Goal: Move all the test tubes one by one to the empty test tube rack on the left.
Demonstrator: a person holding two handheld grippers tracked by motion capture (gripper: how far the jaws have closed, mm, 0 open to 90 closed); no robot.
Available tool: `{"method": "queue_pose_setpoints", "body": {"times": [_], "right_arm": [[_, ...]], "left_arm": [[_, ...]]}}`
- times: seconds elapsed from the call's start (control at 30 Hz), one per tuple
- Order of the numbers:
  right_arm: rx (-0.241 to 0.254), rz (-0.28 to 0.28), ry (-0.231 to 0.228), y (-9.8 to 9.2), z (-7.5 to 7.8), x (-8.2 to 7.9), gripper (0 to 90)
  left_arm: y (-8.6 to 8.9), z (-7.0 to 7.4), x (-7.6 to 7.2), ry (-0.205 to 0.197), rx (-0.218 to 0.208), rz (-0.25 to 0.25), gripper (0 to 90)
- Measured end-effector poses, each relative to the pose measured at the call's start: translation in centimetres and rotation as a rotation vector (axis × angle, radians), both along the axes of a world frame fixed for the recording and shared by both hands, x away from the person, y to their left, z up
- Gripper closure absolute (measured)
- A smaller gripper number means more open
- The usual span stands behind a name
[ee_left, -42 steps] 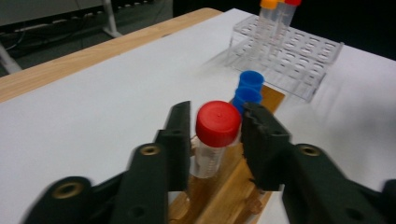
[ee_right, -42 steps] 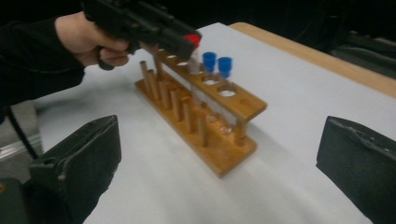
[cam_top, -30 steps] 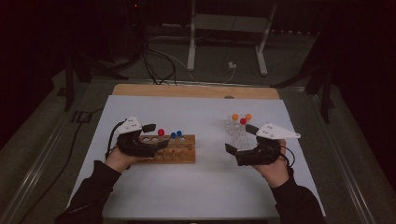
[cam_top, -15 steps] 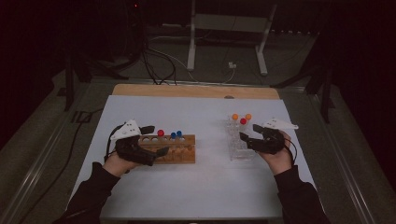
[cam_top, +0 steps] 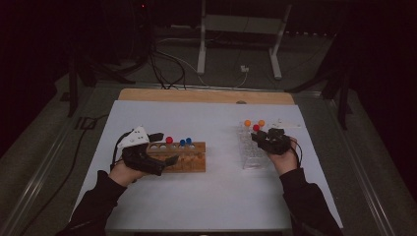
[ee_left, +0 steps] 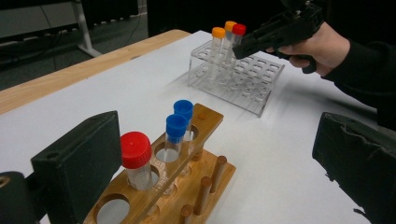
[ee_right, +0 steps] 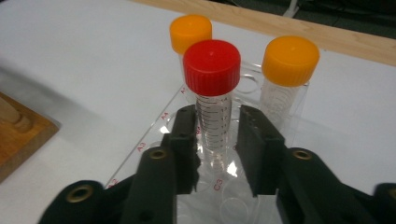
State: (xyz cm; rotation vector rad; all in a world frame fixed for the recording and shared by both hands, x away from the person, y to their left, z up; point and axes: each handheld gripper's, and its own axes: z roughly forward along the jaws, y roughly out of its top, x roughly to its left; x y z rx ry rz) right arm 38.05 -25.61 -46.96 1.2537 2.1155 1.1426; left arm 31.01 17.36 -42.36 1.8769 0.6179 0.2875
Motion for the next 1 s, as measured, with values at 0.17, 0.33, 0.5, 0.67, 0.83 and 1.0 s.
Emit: {"method": "queue_pose_setpoints", "body": {"times": [0.17, 0.33, 0.5, 0.67, 0.83, 1.0], "right_arm": [[-0.028, 0.001, -0.015, 0.3, 0.0, 0.0, 74.7], [-0.016, 0.001, -0.038, 0.1, 0.8, -0.3, 75.0], [-0.01, 0.001, -0.081, -0.2, 2.2, -1.0, 75.0], [0.006, 0.003, -0.126, -0.6, 3.9, -2.0, 75.0], [0.021, 0.021, -0.157, -0.6, 5.4, -3.0, 75.0], [0.022, 0.065, -0.169, 0.2, 6.3, -4.0, 75.0]], "left_arm": [[0.0, 0.0, 0.0, 0.003, 0.003, -0.002, 2.4], [0.0, 0.0, 0.0, 0.004, 0.007, -0.003, 2.4], [-0.1, 0.1, 0.0, 0.0, 0.012, -0.004, 2.4], [-0.1, 0.2, -0.1, -0.003, 0.012, -0.01, 2.4], [-0.2, 0.5, -0.2, -0.001, 0.013, -0.022, 2.5], [-0.4, 0.8, -0.5, -0.005, 0.011, -0.033, 2.5]]}}
